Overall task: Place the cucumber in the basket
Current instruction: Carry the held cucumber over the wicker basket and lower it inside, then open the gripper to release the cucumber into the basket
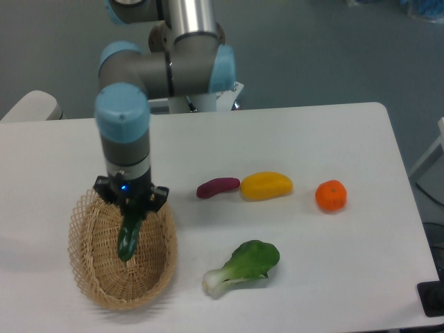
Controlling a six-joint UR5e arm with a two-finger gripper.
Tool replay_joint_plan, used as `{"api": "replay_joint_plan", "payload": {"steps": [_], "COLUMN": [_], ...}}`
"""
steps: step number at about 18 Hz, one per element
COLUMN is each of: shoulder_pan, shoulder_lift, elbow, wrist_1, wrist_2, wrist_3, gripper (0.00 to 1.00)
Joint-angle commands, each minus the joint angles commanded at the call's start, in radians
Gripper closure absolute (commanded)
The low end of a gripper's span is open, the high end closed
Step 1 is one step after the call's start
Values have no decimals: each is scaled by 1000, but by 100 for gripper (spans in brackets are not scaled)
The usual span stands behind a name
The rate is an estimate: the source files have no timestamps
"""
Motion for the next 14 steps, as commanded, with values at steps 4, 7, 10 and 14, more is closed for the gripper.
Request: {"api": "replay_joint_plan", "payload": {"steps": [4,7,10,14], "shoulder_pan": [-32,-35,-51,-54], "shoulder_lift": [-58,-72,-84,-97], "elbow": [3,-9,-29,-26], "wrist_1": [66,64,64,64], "wrist_2": [74,77,78,103], "wrist_3": [9,92,138,241], "gripper": [75,75,75,74]}}
